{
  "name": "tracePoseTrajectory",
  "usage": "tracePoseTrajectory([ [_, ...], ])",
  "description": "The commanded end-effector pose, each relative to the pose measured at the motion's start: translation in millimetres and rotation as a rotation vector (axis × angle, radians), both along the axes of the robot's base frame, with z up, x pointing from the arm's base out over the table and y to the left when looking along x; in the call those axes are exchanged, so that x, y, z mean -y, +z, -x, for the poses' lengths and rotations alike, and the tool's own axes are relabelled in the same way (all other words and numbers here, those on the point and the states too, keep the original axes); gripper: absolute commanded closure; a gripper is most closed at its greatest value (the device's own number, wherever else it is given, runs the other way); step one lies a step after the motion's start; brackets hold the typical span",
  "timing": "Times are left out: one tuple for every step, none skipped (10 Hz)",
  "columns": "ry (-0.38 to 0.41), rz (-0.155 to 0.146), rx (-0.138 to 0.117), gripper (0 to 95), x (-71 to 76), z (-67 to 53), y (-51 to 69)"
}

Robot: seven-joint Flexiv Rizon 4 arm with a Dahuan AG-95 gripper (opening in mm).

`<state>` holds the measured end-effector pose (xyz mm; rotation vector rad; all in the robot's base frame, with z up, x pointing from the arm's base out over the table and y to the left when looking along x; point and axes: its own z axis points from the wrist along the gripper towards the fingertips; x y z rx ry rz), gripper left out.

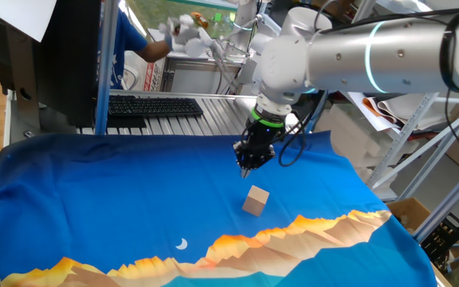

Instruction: Approach and touch the side of the small block

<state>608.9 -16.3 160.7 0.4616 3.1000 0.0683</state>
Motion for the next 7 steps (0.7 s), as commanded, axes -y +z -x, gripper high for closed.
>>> tracePoseTrajectory([
  [-0.251, -0.019, 0.040, 95.0, 0.5, 0.4, 0.0],
  [-0.267, -0.020, 0.040, 95.0, 0.5, 0.4, 0.0],
  [-0.269, -0.028, 0.035, 95.0, 0.5, 0.4, 0.0],
  [-0.265, -0.029, 0.032, 95.0, 0.5, 0.4, 0.0],
  [-0.267, -0.033, 0.028, 95.0, 0.5, 0.4, 0.0],
  [-0.271, -0.046, 0.027, 95.0, 0.5, 0.4, 0.0],
  [-0.268, -0.057, 0.025, 95.0, 0.5, 0.2, -0.3],
])
